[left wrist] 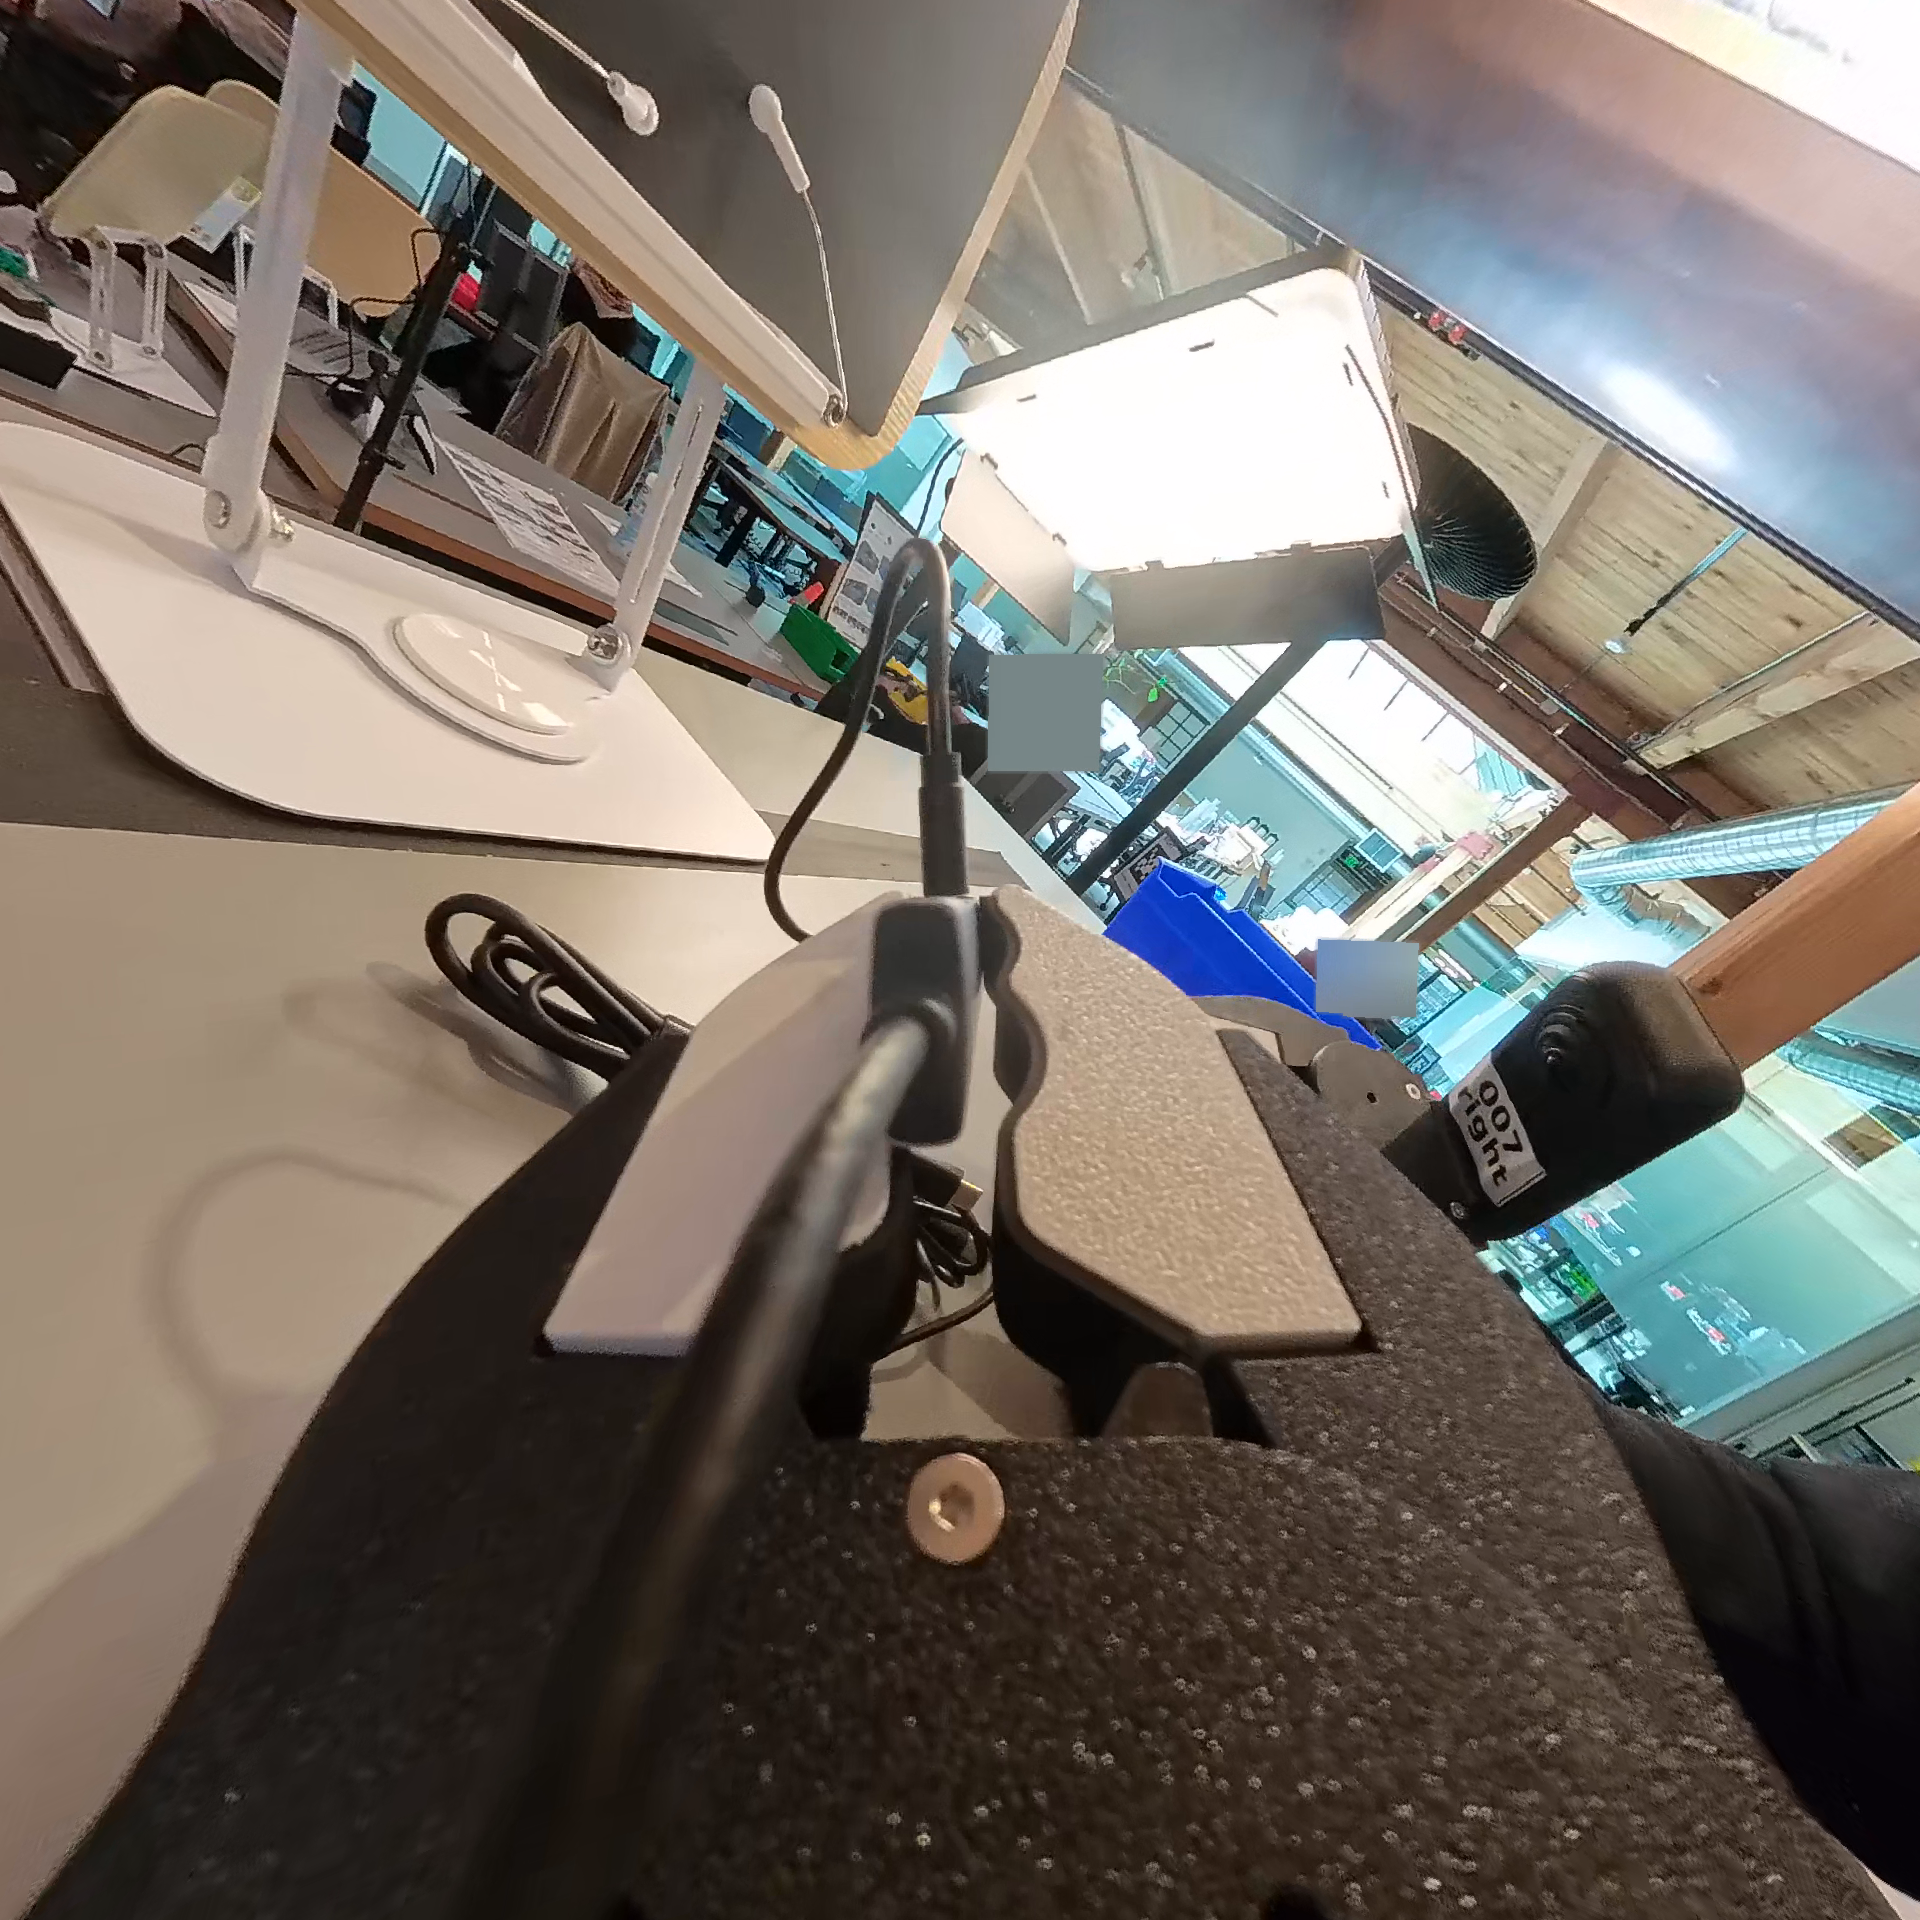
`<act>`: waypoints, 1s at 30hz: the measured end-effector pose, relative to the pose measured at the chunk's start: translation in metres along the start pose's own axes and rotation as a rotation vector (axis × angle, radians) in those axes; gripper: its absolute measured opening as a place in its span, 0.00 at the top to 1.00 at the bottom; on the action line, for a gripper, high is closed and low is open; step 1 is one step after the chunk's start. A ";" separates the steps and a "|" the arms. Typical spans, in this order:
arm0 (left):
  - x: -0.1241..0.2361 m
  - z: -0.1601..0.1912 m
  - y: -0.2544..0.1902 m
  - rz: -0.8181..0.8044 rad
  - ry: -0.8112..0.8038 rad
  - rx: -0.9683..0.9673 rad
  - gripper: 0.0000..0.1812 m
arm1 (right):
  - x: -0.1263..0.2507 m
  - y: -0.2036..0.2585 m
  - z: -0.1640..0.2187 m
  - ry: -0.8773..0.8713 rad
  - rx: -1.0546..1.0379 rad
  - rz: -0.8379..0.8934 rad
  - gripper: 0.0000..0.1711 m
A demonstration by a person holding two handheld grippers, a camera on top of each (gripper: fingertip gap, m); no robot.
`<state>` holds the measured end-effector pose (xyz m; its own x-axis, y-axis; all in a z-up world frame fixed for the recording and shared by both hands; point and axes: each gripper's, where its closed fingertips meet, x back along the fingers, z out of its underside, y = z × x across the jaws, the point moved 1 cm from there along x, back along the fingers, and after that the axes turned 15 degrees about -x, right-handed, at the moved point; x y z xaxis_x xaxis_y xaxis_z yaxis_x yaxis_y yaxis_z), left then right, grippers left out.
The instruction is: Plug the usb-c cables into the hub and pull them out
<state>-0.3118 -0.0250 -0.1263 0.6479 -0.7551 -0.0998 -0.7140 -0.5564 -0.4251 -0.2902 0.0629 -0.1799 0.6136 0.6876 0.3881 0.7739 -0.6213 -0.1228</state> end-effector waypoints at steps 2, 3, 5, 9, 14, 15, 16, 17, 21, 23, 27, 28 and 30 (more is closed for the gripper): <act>0.000 -0.002 0.001 0.000 -0.012 0.009 0.94 | -0.002 0.004 0.003 0.036 -0.021 -0.026 0.75; 0.000 -0.004 0.001 0.002 -0.017 0.014 0.94 | -0.004 0.007 0.005 0.054 -0.026 -0.034 0.75; 0.000 -0.004 0.001 0.009 -0.019 0.020 0.94 | -0.007 0.011 0.008 0.093 -0.033 -0.039 0.77; -0.002 -0.003 0.000 0.015 -0.015 0.027 0.94 | -0.017 0.011 0.020 0.193 -0.001 0.002 0.85; -0.005 -0.002 -0.003 0.040 -0.006 0.034 0.94 | -0.020 0.011 0.023 0.216 0.056 0.068 0.98; -0.005 -0.001 -0.005 0.049 -0.003 0.036 0.94 | -0.019 0.008 0.022 0.207 0.050 0.098 0.98; -0.006 -0.001 -0.006 0.060 -0.001 0.037 0.94 | -0.018 0.004 0.020 0.195 0.035 0.119 0.99; -0.006 -0.001 -0.008 0.072 0.001 0.037 0.94 | -0.017 0.001 0.018 0.179 0.014 0.127 0.99; -0.007 -0.003 -0.017 0.141 -0.001 0.032 0.94 | -0.008 -0.015 0.007 0.088 -0.134 0.146 0.99; -0.006 -0.005 -0.022 0.183 -0.010 0.033 0.95 | -0.003 -0.025 0.002 0.033 -0.225 0.154 0.99; -0.006 -0.007 -0.036 0.300 -0.014 0.051 0.94 | 0.015 -0.060 -0.004 -0.082 -0.352 0.245 1.00; -0.005 -0.008 -0.041 0.337 -0.022 0.063 0.94 | 0.019 -0.069 -0.004 -0.099 -0.371 0.275 1.00; -0.003 -0.012 -0.048 0.403 -0.043 0.092 0.94 | 0.029 -0.085 -0.002 -0.125 -0.391 0.323 1.00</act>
<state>-0.2826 -0.0002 -0.0950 0.3327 -0.8902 -0.3111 -0.8876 -0.1841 -0.4223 -0.3386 0.1351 -0.1562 0.8440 0.4622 0.2721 0.4399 -0.8868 0.1416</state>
